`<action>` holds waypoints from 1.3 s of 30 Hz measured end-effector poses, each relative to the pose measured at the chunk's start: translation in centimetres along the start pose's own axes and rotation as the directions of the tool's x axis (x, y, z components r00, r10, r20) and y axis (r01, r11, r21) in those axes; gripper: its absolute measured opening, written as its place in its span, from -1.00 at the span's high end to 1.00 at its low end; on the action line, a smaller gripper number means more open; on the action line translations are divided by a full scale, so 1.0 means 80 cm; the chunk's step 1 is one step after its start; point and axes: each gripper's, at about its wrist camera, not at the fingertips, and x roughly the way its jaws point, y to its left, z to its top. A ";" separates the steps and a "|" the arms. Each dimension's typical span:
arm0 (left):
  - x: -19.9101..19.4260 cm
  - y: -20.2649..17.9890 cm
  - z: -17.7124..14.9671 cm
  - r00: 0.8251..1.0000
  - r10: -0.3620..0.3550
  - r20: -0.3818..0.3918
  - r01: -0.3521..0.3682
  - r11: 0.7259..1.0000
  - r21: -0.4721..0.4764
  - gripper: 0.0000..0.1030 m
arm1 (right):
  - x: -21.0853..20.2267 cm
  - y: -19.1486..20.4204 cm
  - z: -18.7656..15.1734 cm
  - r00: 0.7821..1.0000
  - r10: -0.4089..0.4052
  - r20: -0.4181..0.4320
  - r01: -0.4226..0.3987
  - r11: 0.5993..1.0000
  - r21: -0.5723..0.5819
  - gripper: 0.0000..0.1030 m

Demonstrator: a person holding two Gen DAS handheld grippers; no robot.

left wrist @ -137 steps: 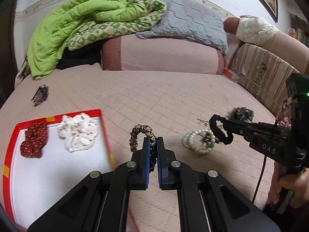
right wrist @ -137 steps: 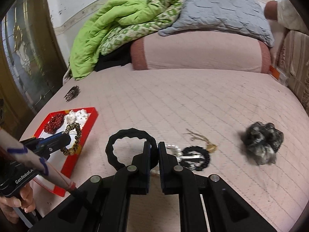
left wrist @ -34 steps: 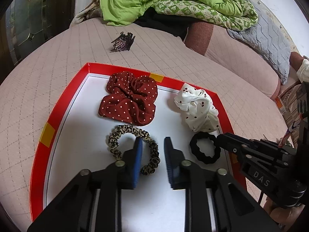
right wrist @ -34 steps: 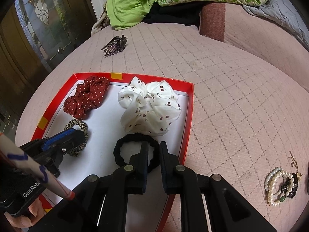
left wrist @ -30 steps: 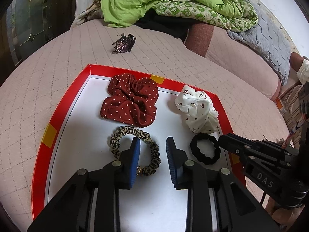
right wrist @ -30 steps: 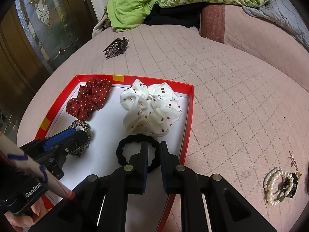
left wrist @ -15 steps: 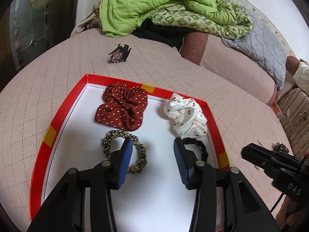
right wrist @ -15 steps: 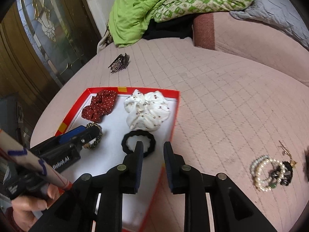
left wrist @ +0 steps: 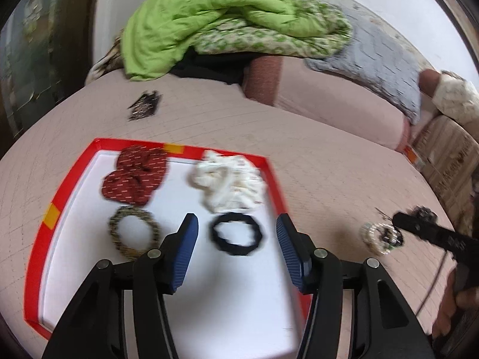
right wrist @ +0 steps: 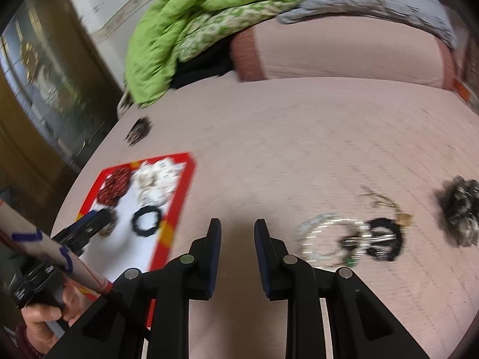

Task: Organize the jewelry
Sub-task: 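Grasp the pearl bracelet with the left tool while the right grasps the dark scrunchie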

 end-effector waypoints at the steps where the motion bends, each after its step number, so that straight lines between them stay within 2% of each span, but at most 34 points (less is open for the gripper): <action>1: -0.003 -0.014 -0.003 1.000 -0.017 0.000 0.017 1.000 0.020 -0.04 | -0.004 -0.014 0.000 1.000 -0.011 0.009 0.011 1.000 0.015 0.52; 7: -0.001 -0.099 -0.029 0.993 -0.105 -0.059 0.113 0.982 0.154 -0.05 | -0.034 -0.115 0.000 0.993 -0.096 0.065 0.084 0.982 0.170 0.52; 13: 0.027 -0.187 -0.053 0.968 -0.200 -0.155 0.234 0.941 0.246 -0.05 | -0.066 -0.197 -0.006 0.983 -0.159 0.088 0.125 0.943 0.307 0.52; 17: 0.052 -0.244 -0.065 0.938 -0.259 -0.229 0.325 0.888 0.325 -0.05 | -0.081 -0.227 -0.013 0.983 -0.160 0.091 0.117 0.924 0.363 0.52; 19: 0.067 -0.271 -0.070 0.931 -0.261 -0.254 0.343 0.862 0.374 -0.05 | -0.088 -0.238 -0.015 0.983 -0.154 0.099 0.105 0.918 0.382 0.51; 21: 0.081 -0.287 -0.073 0.931 -0.250 -0.267 0.343 0.850 0.399 -0.02 | -0.092 -0.245 -0.016 0.982 -0.155 0.105 0.103 0.915 0.390 0.48; 26: 0.115 -0.306 -0.069 0.921 -0.241 -0.305 0.354 0.846 0.400 0.39 | -0.095 -0.256 -0.015 0.984 -0.137 0.113 0.079 0.908 0.412 0.43; 30: 0.145 -0.313 -0.071 0.923 -0.198 -0.330 0.329 0.851 0.410 0.54 | -0.099 -0.261 -0.015 0.984 -0.128 0.124 0.064 0.904 0.422 0.42; 31: 0.150 -0.314 -0.072 0.923 -0.192 -0.333 0.325 0.852 0.410 0.63 | -0.101 -0.263 -0.015 0.983 -0.129 0.128 0.063 0.903 0.424 0.42; 32: 0.154 -0.317 -0.074 0.930 -0.180 -0.320 0.311 0.852 0.422 0.70 | -0.103 -0.266 -0.015 0.983 -0.131 0.131 0.063 0.901 0.428 0.42; 36: 0.154 -0.318 -0.072 0.940 -0.173 -0.293 0.289 0.861 0.419 0.78 | -0.111 -0.279 -0.017 0.978 -0.150 0.146 0.068 0.889 0.453 0.40; 39: 0.139 -0.308 -0.068 0.935 -0.222 -0.275 0.317 0.872 0.373 0.79 | -0.118 -0.297 -0.018 0.969 -0.200 0.148 0.104 0.865 0.491 0.21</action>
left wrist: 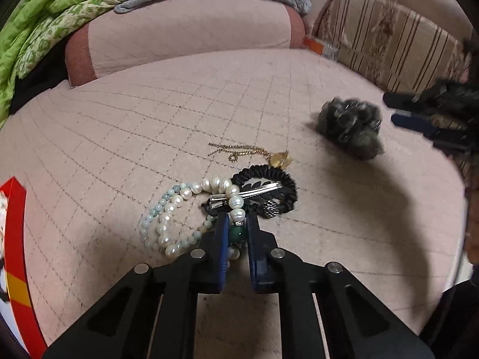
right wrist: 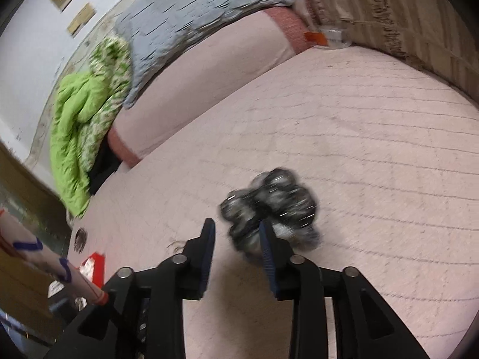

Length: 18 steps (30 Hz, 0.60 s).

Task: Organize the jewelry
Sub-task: 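Grasp the pearl bracelet with the left tool while the right grasps the dark scrunchie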

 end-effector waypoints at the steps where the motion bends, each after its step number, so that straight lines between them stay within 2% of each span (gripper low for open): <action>1: -0.010 0.002 -0.001 1.000 -0.023 0.018 0.023 1.000 -0.015 0.79 | -0.001 -0.004 0.002 1.000 -0.014 0.005 0.014 1.000 0.012 0.17; 5: -0.057 0.012 -0.005 0.994 -0.068 0.082 0.071 0.997 -0.041 0.79 | 0.000 -0.022 0.010 0.998 -0.055 0.015 0.054 0.997 0.054 0.13; 6: -0.068 0.015 -0.005 0.993 -0.074 0.095 0.079 0.996 -0.048 0.79 | 0.002 -0.024 0.011 0.998 -0.065 0.013 0.064 0.996 0.060 0.06; 8: -0.091 0.023 -0.008 0.990 -0.078 0.120 0.084 0.995 -0.049 0.79 | 0.010 -0.026 0.014 0.997 -0.076 -0.003 0.076 0.995 0.063 -0.02; 12: -0.127 0.044 -0.015 0.984 -0.085 0.156 0.098 0.992 -0.076 0.78 | 0.033 -0.025 0.021 0.989 -0.145 -0.032 0.146 0.988 0.046 -0.04; 16: -0.144 0.057 -0.028 0.982 -0.060 0.176 0.075 0.994 -0.081 0.78 | 0.060 -0.032 0.022 0.976 -0.207 -0.075 0.209 0.977 0.030 -0.04; 18: -0.143 0.070 -0.033 0.983 -0.076 0.169 0.094 0.990 -0.101 0.78 | 0.071 -0.032 0.019 0.973 -0.210 -0.099 0.214 0.976 0.028 -0.04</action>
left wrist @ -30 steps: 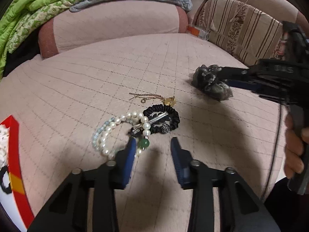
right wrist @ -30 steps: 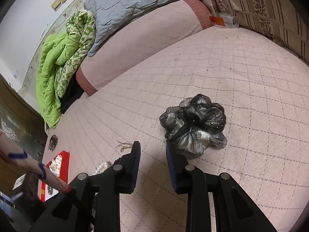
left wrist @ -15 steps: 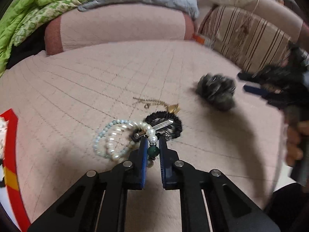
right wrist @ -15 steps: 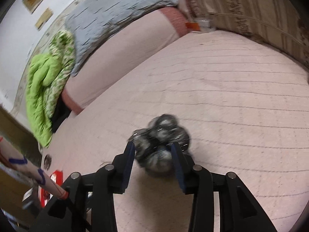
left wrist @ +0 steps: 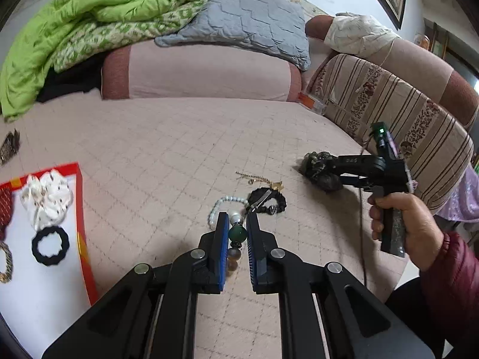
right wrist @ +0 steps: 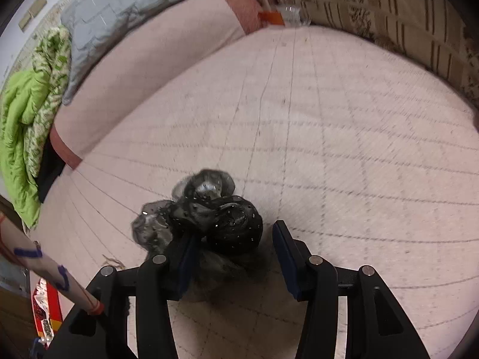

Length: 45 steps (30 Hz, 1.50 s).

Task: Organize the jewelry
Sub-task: 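Grasp the pearl bracelet with the left tool while the right grasps the dark scrunchie, then carry the bracelet and dark scrunchie toward the tray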

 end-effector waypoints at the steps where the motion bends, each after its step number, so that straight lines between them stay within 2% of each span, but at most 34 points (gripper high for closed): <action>1: -0.001 0.004 0.000 1.000 0.001 0.000 -0.001 1.000 -0.008 0.78 | 0.006 0.003 -0.001 1.000 -0.007 -0.007 0.007 1.000 -0.010 0.00; 2: -0.001 0.009 0.000 1.000 -0.008 0.001 0.008 1.000 -0.019 0.78 | 0.006 0.005 -0.003 1.000 -0.025 0.004 0.025 0.999 -0.030 0.13; 3: -0.002 0.013 0.000 1.000 -0.014 0.006 0.014 1.000 -0.028 0.78 | 0.007 0.008 -0.004 0.999 -0.033 0.009 0.033 0.998 -0.048 0.55; 6: -0.005 0.021 0.003 0.999 -0.024 0.024 0.025 0.999 -0.044 0.78 | 0.006 0.014 -0.007 1.000 -0.003 0.004 0.003 0.999 -0.053 0.75; 9: -0.007 0.028 0.004 0.999 -0.025 0.035 0.027 0.998 -0.059 0.78 | -0.019 0.027 -0.005 0.996 0.031 0.085 -0.023 0.995 -0.095 0.75; 12: -0.007 0.030 0.006 0.999 -0.006 0.045 0.009 0.999 -0.054 0.78 | -0.050 0.049 -0.007 0.974 0.145 0.172 -0.119 0.981 -0.153 0.75; 14: -0.008 0.030 0.007 0.998 0.012 0.057 -0.010 0.999 -0.045 0.78 | -0.058 0.066 -0.011 0.962 0.201 0.187 -0.164 0.967 -0.196 0.75; 18: -0.010 0.030 0.007 0.995 0.057 0.078 -0.054 0.998 -0.040 0.78 | -0.068 0.103 -0.028 0.943 0.291 0.163 -0.239 0.931 -0.276 0.75; 26: -0.009 0.038 0.008 0.987 0.137 0.088 -0.135 0.990 -0.030 0.78 | -0.064 0.152 -0.068 0.931 0.353 0.089 -0.296 0.876 -0.381 0.75; 34: -0.019 0.039 0.004 0.982 0.160 0.100 -0.158 0.987 -0.022 0.78 | -0.067 0.182 -0.097 0.920 0.389 0.060 -0.332 0.849 -0.410 0.75; 45: -0.051 0.055 0.000 0.976 0.171 0.132 -0.166 0.985 -0.045 0.78 | -0.091 0.210 -0.163 0.906 0.423 0.012 -0.372 0.810 -0.453 0.75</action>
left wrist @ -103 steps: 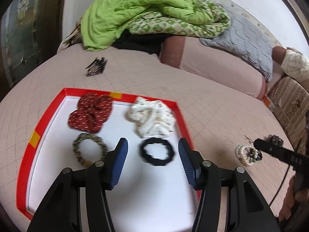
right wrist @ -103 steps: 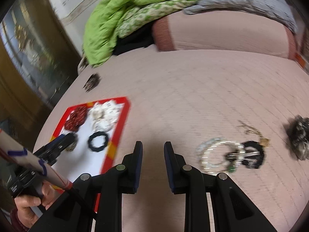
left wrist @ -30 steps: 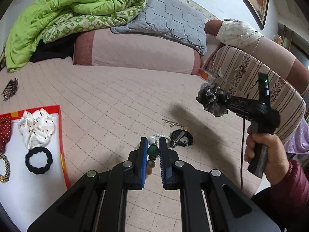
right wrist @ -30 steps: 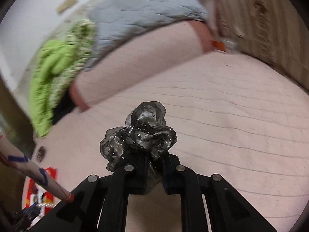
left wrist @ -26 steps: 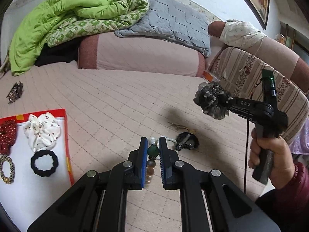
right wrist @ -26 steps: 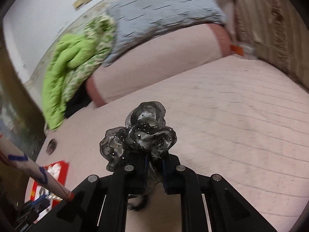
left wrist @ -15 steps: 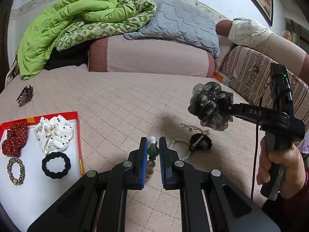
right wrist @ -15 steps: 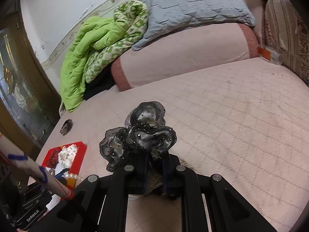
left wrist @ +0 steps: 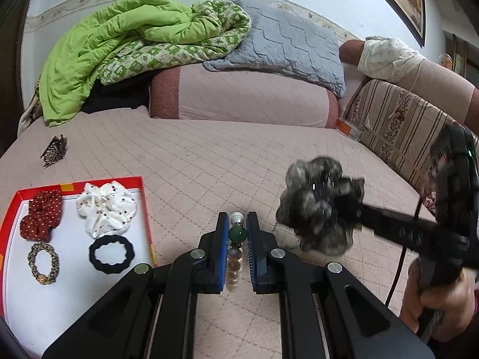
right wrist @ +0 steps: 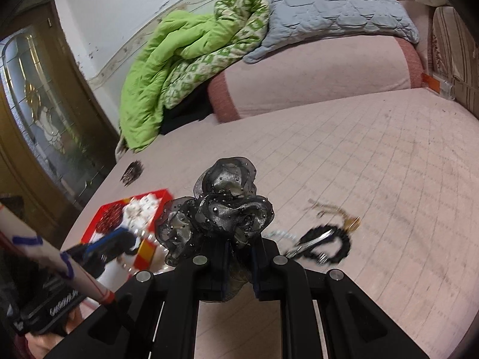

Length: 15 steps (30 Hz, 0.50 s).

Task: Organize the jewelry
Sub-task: 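Carry the bracelet and dark scrunchie toward the tray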

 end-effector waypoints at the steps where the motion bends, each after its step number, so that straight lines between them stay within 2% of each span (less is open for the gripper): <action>1: -0.002 0.002 0.000 1.000 -0.001 0.003 0.001 1.000 -0.002 0.78 | -0.001 0.005 -0.004 1.000 0.002 -0.005 -0.002 1.000 -0.006 0.75; 15: -0.061 0.058 0.000 0.997 0.040 0.071 -0.035 0.997 -0.069 0.78 | -0.002 0.078 -0.028 0.997 0.058 -0.058 -0.061 0.997 -0.043 0.74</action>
